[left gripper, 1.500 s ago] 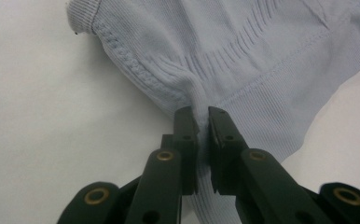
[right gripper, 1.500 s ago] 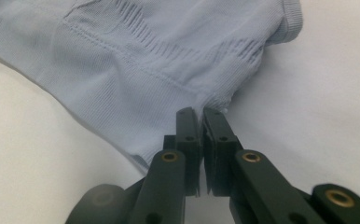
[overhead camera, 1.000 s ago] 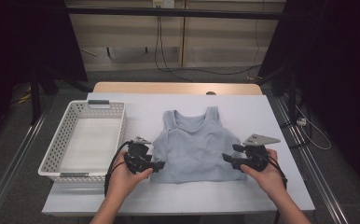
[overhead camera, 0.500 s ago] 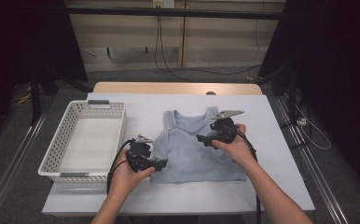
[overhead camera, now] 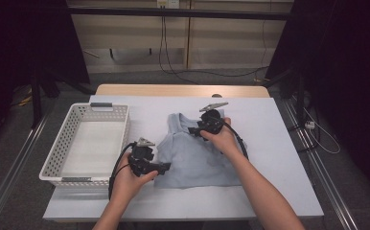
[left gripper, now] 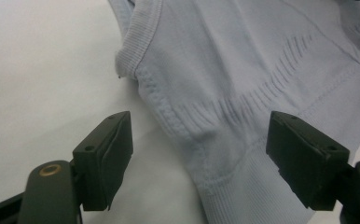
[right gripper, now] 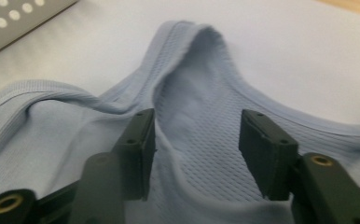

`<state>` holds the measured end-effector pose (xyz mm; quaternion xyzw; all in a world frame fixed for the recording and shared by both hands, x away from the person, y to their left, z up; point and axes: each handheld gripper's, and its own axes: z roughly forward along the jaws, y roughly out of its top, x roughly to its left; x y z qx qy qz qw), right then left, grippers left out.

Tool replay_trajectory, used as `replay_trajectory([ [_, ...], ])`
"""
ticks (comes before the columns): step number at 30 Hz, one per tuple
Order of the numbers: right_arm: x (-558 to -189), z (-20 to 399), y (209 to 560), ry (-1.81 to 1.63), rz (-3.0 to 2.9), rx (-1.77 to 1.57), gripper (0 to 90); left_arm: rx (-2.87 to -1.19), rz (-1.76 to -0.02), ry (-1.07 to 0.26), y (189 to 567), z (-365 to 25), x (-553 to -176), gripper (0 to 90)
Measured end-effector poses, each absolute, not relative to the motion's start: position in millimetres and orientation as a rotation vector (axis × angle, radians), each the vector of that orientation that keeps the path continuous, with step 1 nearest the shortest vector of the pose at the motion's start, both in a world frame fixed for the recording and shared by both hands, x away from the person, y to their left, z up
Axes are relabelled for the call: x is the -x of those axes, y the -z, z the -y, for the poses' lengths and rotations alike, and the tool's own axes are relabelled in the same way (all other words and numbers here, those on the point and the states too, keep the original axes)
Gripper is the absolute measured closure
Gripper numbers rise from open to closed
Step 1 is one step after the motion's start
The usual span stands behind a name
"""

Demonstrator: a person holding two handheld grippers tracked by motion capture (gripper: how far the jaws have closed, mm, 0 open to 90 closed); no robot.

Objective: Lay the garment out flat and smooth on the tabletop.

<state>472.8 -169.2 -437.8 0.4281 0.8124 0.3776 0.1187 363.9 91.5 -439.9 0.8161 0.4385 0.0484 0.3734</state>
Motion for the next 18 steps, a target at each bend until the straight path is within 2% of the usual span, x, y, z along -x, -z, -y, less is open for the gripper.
replay_trajectory([
  [6,-477.5,155.3,439.4,-1.097,-2.395,-1.221,51.9,-2.112,-1.115,-0.114,441.6,-88.2,-362.8,23.2],
  [9,-479.2,151.0,443.6,-1.091,-2.417,-1.214,57.7,-2.101,-1.119,-0.119,441.3,-87.4,-362.2,23.1],
  [13,-481.1,146.0,451.2,-1.093,-2.464,-1.207,70.2,-2.103,-1.12,-0.121,441.3,-87.4,-361.9,23.0],
  [16,-483.3,144.3,454.2,-1.092,-2.494,-1.203,86.5,-2.103,-1.119,-0.12,441.4,-87.4,-361.9,23.0],
  [18,-485.3,143.7,453.7,-1.083,-2.508,-1.171,89.0,-2.104,-1.119,-0.122,441.4,-87.9,-362.3,23.1],
])
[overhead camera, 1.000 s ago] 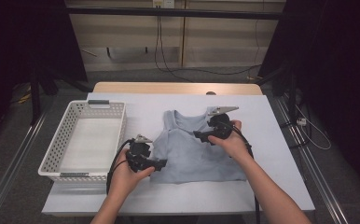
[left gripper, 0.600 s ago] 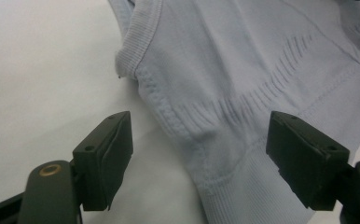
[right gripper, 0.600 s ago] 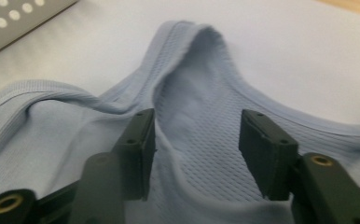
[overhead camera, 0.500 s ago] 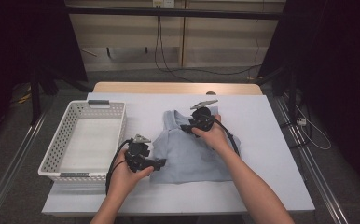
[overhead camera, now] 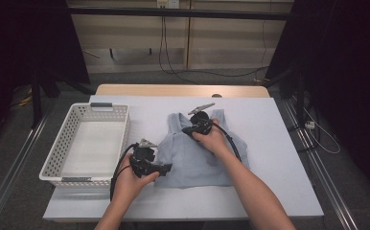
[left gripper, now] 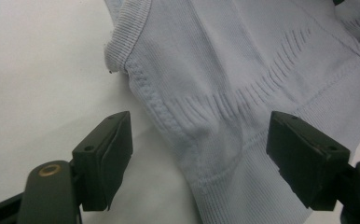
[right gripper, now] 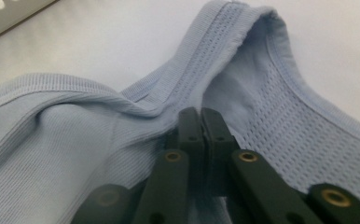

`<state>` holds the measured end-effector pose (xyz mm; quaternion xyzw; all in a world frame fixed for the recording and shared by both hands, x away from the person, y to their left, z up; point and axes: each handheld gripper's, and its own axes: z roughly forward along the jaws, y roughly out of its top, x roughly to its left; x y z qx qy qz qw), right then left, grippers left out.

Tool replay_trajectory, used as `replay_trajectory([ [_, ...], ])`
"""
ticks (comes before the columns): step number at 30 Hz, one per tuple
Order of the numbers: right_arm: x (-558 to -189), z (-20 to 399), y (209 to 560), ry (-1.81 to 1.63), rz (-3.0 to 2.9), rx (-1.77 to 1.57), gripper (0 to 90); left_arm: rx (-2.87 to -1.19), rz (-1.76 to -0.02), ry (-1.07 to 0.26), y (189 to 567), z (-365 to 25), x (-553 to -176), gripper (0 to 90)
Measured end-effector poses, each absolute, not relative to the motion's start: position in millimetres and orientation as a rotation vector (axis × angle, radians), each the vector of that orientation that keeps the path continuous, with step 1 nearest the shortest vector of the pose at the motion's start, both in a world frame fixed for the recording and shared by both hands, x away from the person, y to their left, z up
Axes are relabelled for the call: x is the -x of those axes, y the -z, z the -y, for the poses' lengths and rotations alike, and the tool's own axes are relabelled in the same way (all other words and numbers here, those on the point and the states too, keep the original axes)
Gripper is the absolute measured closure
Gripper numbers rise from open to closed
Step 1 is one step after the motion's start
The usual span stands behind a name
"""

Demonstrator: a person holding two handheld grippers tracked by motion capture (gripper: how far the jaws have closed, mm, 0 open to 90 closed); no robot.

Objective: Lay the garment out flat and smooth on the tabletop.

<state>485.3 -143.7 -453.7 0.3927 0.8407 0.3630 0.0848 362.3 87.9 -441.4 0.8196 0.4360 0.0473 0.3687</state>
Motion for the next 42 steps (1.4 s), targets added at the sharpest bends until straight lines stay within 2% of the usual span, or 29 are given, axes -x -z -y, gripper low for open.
replay_trajectory([
  [7,-498.8,150.2,445.4,-1.09,-2.404,-1.22,89.3,-2.096,-1.126,-0.128,440.8,-89.0,-362.7,23.1],
  [15,-505.0,145.9,461.3,-1.019,-2.442,-1.254,87.8,-2.095,-1.13,-0.125,440.7,-88.4,-363.2,23.0],
  [18,-504.3,147.1,459.2,-1.005,-2.433,-1.257,76.7,-2.096,-1.13,-0.123,440.8,-88.4,-363.4,23.0],
  [20,-501.7,149.5,454.6,-1.001,-2.424,-1.247,72.9,-2.096,-1.131,-0.125,440.4,-88.6,-363.6,22.7],
  [23,-495.2,152.8,447.6,-1.007,-2.397,-1.228,58.7,-2.094,-1.127,-0.125,438.8,-88.5,-364.1,22.2],
  [29,-474.0,163.7,434.3,-1.068,-2.359,-1.205,39.9,-2.098,-1.119,-0.119,434.3,-90.1,-364.6,20.4],
  [32,-460.5,171.0,428.7,-1.119,-2.354,-1.209,33.7,-2.089,-1.115,-0.125,431.4,-89.7,-364.9,19.7],
  [42,-421.5,198.2,419.2,-1.193,-2.325,-1.172,22.6,-2.093,-1.097,-0.118,423.3,-87.0,-371.5,18.1],
])
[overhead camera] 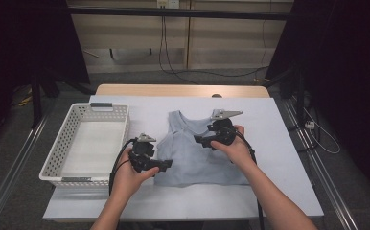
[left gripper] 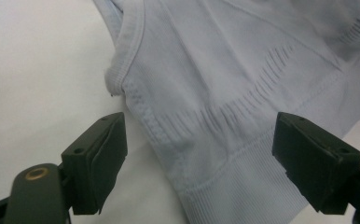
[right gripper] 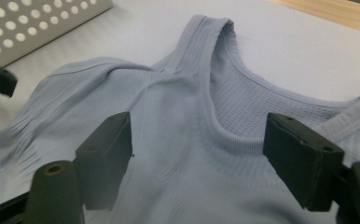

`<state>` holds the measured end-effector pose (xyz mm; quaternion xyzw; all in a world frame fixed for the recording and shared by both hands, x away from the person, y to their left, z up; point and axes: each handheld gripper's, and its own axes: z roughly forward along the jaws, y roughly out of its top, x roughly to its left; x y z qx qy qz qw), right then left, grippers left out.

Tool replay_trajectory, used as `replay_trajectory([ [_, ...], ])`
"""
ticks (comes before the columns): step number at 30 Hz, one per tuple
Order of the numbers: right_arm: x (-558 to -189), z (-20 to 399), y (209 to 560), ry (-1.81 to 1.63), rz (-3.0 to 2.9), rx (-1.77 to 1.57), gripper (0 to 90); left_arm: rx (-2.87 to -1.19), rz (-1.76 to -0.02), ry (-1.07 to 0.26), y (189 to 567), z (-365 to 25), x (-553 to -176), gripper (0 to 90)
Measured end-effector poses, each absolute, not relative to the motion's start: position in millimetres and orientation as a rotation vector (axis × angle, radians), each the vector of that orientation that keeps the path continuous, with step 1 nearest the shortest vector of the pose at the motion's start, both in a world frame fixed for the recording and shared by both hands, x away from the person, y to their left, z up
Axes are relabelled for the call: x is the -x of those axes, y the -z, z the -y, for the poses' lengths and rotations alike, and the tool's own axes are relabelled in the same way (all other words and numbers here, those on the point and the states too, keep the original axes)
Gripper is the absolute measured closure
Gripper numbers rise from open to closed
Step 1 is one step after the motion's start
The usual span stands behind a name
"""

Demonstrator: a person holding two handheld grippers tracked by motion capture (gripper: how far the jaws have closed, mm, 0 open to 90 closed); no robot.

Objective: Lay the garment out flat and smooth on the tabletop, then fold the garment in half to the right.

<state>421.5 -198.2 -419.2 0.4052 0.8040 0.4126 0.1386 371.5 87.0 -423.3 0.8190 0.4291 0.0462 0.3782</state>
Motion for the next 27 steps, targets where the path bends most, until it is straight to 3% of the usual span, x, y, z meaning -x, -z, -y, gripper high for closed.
replay_trajectory([
  [27,-363.2,206.0,433.1,-1.306,-2.321,-1.099,16.0,-2.061,-1.08,-0.124,408.8,-78.5,-413.1,12.7],
])
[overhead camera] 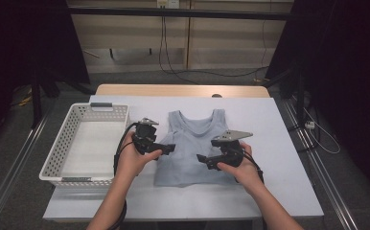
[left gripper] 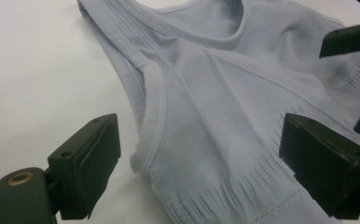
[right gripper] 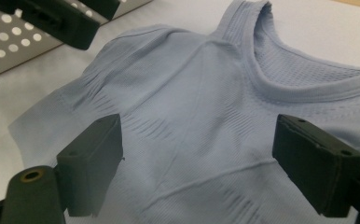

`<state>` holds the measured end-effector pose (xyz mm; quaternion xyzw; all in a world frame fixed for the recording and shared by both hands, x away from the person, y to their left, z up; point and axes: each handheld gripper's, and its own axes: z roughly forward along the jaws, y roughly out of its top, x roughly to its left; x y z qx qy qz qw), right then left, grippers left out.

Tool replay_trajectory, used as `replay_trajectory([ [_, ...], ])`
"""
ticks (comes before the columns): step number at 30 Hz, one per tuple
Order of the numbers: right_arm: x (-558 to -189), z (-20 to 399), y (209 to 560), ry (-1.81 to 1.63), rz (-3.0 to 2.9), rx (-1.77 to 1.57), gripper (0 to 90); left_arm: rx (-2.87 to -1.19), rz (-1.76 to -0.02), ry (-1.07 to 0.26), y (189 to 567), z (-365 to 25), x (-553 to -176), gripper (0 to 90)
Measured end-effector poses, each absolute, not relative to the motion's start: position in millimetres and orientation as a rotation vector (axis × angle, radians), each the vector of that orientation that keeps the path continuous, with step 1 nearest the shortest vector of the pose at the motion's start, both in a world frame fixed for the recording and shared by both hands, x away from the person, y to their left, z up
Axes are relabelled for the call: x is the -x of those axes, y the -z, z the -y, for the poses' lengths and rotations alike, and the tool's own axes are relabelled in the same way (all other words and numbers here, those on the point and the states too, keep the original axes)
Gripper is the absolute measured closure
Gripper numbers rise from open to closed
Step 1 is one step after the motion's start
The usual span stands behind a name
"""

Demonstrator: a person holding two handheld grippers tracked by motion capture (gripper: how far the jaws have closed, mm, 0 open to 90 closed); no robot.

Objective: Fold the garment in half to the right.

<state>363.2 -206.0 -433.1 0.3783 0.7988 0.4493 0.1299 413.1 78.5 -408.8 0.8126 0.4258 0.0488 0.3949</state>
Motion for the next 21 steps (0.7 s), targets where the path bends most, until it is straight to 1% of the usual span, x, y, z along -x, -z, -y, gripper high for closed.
replay_trajectory([
  [10,-356.1,194.8,434.4,-1.315,-2.343,-1.055,15.5,-2.058,-1.089,-0.118,412.1,-80.5,-423.5,12.7],
  [13,-353.7,191.1,435.1,-1.328,-2.348,-1.044,15.6,-2.08,-1.091,-0.128,412.9,-82.7,-423.9,12.8],
  [21,-344.8,168.2,436.3,-1.349,-2.414,-0.943,17.2,-2.075,-1.09,-0.132,411.6,-83.9,-422.7,13.1],
])
